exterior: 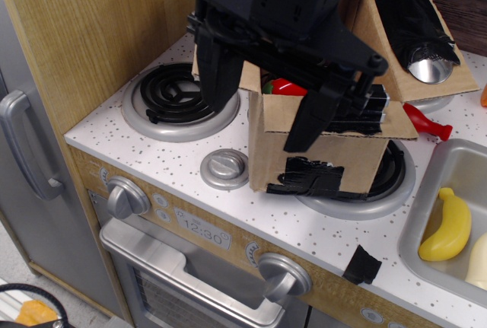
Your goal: Close small4fbox flaps
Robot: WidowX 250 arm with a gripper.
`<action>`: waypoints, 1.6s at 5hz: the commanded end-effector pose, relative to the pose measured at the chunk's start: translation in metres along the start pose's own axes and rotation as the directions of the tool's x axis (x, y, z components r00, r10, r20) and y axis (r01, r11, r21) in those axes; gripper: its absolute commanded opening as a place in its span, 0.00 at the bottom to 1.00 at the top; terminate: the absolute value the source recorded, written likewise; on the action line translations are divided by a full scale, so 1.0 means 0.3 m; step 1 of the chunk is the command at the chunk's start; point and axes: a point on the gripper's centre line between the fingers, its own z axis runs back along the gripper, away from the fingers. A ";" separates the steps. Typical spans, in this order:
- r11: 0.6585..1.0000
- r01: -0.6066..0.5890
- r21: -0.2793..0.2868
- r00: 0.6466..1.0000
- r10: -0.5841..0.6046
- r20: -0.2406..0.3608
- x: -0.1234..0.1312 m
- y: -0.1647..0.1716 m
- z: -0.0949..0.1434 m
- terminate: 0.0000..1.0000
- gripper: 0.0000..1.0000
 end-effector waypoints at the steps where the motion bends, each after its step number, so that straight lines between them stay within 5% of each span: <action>1: 1.000 0.000 0.000 1.000 0.000 0.000 0.000 0.000 0.000 0.00 1.00; 4: 0.996 0.003 -0.087 0.996 0.005 0.084 0.041 -0.029 -0.138 0.00 1.00; 8: 0.999 0.006 0.054 0.992 -0.013 0.125 0.173 0.046 -0.069 0.00 1.00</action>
